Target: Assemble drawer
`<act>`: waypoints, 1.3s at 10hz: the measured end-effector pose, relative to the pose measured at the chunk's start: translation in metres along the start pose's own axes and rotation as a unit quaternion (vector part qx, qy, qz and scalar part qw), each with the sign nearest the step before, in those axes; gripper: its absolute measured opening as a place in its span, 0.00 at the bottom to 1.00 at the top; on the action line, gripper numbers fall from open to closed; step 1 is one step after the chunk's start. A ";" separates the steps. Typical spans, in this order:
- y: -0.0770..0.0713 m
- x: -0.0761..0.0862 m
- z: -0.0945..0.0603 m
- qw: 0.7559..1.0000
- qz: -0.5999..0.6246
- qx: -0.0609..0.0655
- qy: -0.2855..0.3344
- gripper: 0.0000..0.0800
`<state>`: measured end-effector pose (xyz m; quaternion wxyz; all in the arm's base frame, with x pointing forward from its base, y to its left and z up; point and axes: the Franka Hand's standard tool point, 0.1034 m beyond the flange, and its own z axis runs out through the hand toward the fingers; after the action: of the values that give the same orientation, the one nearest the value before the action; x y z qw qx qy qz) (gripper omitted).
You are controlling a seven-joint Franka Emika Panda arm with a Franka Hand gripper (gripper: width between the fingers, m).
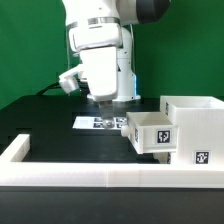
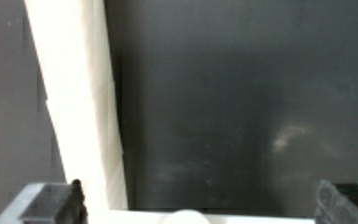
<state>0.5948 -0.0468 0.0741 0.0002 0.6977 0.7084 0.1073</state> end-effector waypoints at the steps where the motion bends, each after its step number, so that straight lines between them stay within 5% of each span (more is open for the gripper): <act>1: 0.003 0.008 0.003 1.000 0.003 0.002 0.002 0.81; 4: 0.014 0.022 0.009 1.000 0.022 0.003 0.003 0.81; 8: 0.013 0.023 0.010 1.000 0.019 0.007 0.001 0.81; 11: 0.017 0.046 0.022 0.998 -0.025 0.051 -0.005 0.81; 13: 0.019 0.046 0.026 0.997 -0.031 0.064 -0.016 0.81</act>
Offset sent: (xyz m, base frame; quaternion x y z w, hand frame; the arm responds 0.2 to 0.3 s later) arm 0.0225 0.0143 0.0014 -0.0043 -0.0387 0.0286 0.9988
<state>0.6168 0.0023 0.0583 -0.0300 0.6759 0.7347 0.0500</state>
